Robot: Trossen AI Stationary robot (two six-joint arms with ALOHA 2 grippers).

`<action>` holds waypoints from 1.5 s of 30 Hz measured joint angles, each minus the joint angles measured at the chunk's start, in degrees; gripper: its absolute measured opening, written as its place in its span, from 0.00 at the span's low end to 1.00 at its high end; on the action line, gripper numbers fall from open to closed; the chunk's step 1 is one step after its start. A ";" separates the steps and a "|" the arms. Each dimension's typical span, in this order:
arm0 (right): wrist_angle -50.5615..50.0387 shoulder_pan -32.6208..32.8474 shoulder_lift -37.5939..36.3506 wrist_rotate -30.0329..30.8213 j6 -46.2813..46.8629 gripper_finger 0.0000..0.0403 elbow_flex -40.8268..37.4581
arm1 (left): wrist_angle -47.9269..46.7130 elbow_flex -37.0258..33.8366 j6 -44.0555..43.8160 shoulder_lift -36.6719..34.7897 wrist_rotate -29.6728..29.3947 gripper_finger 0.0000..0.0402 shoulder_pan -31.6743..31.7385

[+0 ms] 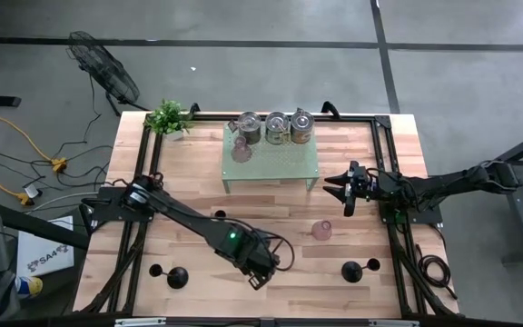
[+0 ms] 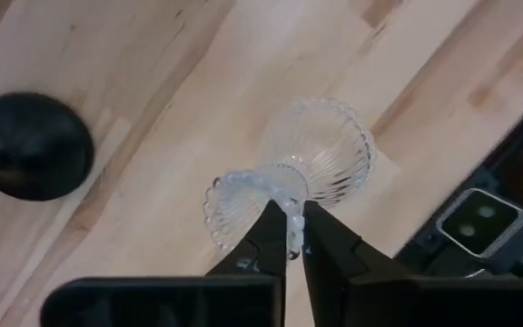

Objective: Pick & Place candle stick holders
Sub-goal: Put the transparent candle holder on the shelf aligned with the pink candle holder

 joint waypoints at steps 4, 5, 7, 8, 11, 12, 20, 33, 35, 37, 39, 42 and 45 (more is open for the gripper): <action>0.00 0.00 0.00 0.00 0.02 0.37 0.00 | -3.65 3.04 0.91 -0.02 -1.67 0.02 0.01; 0.00 0.01 -0.02 0.00 0.01 0.37 0.00 | -4.23 3.44 0.93 -0.02 -2.24 0.02 0.01; -0.04 0.00 0.00 0.00 0.01 0.37 0.00 | -4.75 3.71 0.99 -0.02 -2.75 0.02 0.07; -0.04 0.01 0.00 0.00 0.01 0.37 0.00 | -4.71 3.73 0.99 -0.02 -2.91 0.02 0.07; -0.04 0.02 0.00 0.00 0.00 0.37 0.00 | -4.81 3.73 1.00 -0.02 -2.96 0.02 0.04; -0.04 0.00 0.00 0.00 0.02 0.37 0.00 | -4.74 3.73 1.02 -0.03 -2.99 0.02 0.04; -0.04 0.00 0.00 0.00 0.00 0.37 0.00 | -4.62 5.87 2.63 -0.07 -3.81 0.02 0.07; -0.04 0.02 -0.01 0.00 0.00 0.37 0.00 | -13.89 18.06 6.15 -0.17 -12.79 0.02 0.47; -0.04 0.00 -0.01 0.00 0.01 0.37 0.00 | -16.09 20.17 6.73 -0.17 -14.63 0.02 0.86; -0.02 0.02 0.00 0.00 0.01 0.37 0.00 | -16.67 21.74 7.37 -0.19 -15.97 0.02 1.41; -0.04 0.02 0.00 0.00 0.00 0.37 0.00 | -17.40 22.92 8.36 -0.20 -17.04 0.02 2.21; -0.02 0.00 0.00 0.00 0.01 0.37 0.00 | -17.98 24.41 10.57 -0.20 -17.53 0.02 3.61; -0.02 0.02 -0.02 0.00 0.02 0.37 0.00 | -17.29 25.10 13.13 -0.30 -17.93 0.02 5.20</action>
